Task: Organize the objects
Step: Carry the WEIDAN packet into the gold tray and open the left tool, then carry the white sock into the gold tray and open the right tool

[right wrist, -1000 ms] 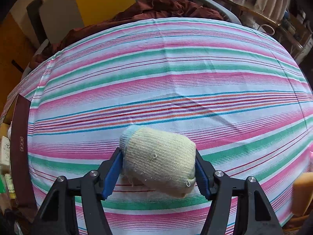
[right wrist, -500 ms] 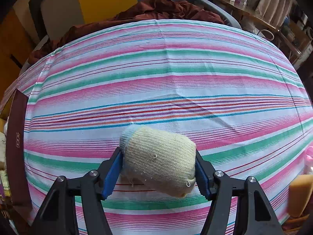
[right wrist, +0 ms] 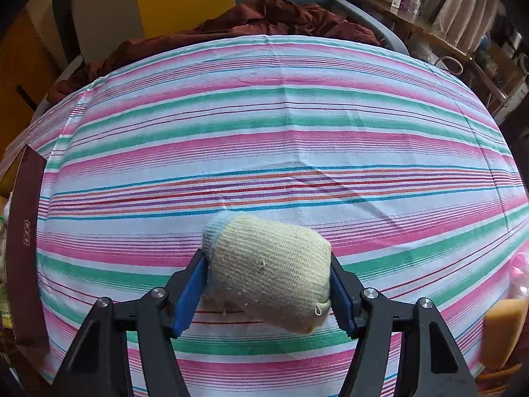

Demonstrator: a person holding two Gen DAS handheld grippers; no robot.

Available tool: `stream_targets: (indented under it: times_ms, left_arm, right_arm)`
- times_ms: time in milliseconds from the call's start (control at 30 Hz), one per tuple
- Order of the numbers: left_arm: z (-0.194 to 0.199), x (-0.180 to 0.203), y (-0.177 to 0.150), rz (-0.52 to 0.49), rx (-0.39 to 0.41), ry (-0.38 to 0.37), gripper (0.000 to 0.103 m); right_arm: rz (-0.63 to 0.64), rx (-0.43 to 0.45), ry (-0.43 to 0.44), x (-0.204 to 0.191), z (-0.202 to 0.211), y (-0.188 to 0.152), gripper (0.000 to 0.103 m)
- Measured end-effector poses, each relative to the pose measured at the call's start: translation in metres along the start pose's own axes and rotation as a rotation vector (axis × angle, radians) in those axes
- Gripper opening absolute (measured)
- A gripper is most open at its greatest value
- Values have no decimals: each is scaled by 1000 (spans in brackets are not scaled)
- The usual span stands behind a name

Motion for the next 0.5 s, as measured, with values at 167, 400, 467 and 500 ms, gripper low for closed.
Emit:
stream_targets:
  times_ms: [167,400,467,500]
  left_arm:
    - [-6,3,9,0,-19,9,49]
    - [25,3,1,-13,46,-9,61]
    - [39,0,-2,-15,80,10,61]
    - [44,0,-2,-21,92,23,61]
  right_arm:
    - [-3,-2,7,10,2,3,67]
    - [3,1,0,10,0,4,67]
    - [7,7,-8,10,4,3,67]
    - [13,11,-15,9,5,3,67]
Point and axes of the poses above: each gripper's, at about its wrist camera, not at the fingertips, and z roughly against the way its jaws point, x to its right, y to its top, the point moved 4 cm from there along -z, roughly the way its jaws point, and after that the axes turned 5 degrees about x, right-handed, at the moved point
